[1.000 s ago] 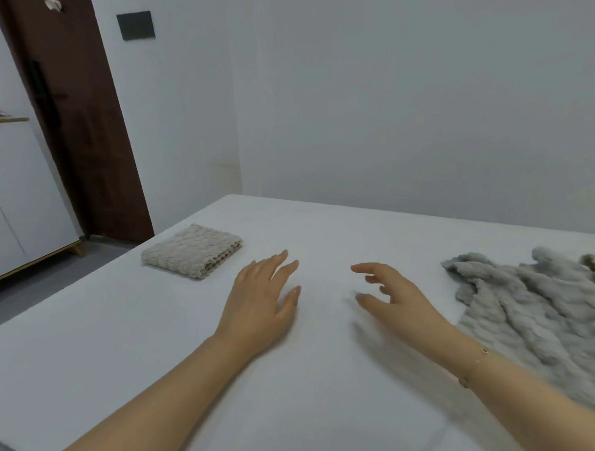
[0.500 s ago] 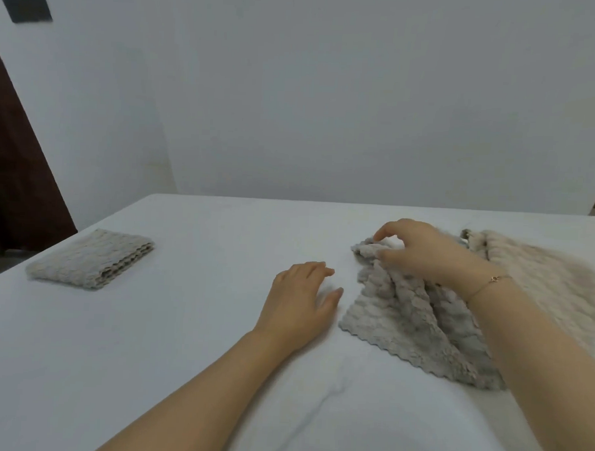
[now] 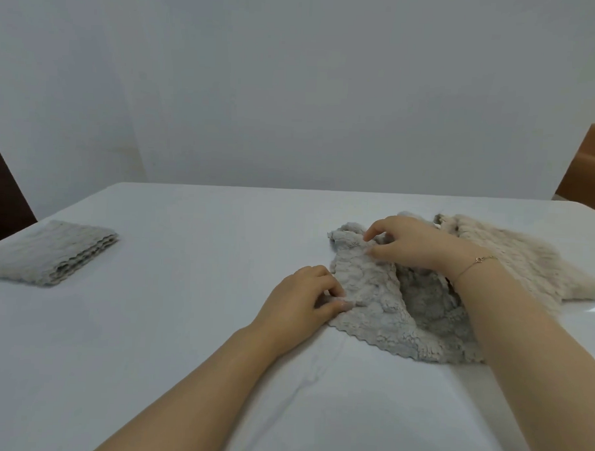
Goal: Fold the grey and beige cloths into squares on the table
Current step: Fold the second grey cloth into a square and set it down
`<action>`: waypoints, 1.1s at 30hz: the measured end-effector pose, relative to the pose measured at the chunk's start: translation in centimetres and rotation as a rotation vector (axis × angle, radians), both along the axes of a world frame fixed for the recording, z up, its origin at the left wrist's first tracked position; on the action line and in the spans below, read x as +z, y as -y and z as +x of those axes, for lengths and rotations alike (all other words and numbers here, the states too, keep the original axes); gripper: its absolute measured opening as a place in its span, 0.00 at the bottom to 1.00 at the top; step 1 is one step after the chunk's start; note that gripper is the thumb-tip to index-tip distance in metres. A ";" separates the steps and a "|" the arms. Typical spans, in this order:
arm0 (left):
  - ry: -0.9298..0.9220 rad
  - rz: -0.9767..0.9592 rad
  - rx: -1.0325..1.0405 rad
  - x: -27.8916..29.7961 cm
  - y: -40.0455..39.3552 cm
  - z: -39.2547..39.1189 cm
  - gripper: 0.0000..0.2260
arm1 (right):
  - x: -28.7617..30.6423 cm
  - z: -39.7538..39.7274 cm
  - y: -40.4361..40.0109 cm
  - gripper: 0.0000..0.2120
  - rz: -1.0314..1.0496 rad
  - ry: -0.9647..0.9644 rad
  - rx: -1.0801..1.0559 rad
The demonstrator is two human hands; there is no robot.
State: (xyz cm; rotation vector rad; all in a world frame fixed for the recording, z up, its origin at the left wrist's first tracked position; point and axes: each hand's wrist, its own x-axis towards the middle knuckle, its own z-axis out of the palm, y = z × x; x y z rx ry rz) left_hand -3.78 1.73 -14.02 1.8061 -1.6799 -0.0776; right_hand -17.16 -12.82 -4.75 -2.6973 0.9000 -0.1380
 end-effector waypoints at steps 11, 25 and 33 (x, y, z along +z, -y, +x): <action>-0.775 -0.290 0.412 1.7 -3.6 5.8 0.07 | -0.5 1.2 -1.7 0.20 -0.039 -0.053 0.051; -0.143 -0.325 1.027 1.9 -5.9 9.4 0.09 | -2.7 3.4 -4.4 0.21 -0.067 -0.083 0.222; -0.251 -0.092 0.160 3.9 -4.9 4.1 0.03 | -2.4 2.8 -3.4 0.16 0.038 0.027 0.180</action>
